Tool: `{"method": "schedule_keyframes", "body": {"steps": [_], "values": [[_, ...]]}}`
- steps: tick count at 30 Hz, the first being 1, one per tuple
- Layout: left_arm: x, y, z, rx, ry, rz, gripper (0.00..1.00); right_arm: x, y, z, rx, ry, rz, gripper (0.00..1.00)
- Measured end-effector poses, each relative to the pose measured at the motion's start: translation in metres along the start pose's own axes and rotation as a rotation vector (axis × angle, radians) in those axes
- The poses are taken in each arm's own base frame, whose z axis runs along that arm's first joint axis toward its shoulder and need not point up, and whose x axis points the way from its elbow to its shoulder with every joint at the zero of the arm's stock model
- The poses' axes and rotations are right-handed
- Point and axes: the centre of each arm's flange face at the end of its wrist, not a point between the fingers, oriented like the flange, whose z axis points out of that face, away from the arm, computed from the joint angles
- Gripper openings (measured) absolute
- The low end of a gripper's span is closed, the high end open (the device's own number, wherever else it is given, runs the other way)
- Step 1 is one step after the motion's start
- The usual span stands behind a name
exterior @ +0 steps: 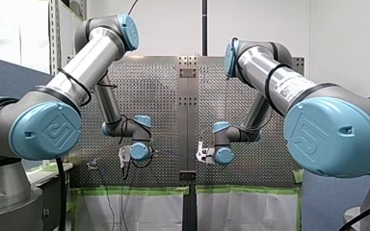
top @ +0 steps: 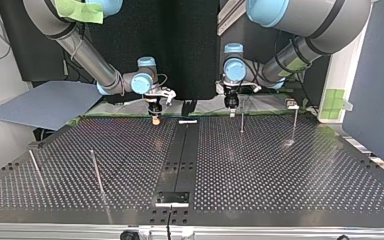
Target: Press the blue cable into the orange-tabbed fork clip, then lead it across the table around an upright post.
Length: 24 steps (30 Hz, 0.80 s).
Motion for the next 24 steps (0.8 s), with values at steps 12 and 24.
{"method": "schedule_keyframes", "body": {"steps": [12,24], "values": [[0.0001,-0.0015,-0.0008,-0.007,0.015,0.047,1.00,-0.0001,0.0000,0.0001,0.000,0.000,0.000,0.00],[0.0003,-0.0020,-0.0033,-0.035,0.016,0.079,0.00,-0.0005,0.0000,0.0000,0.001,-0.001,0.000,0.00]]}}
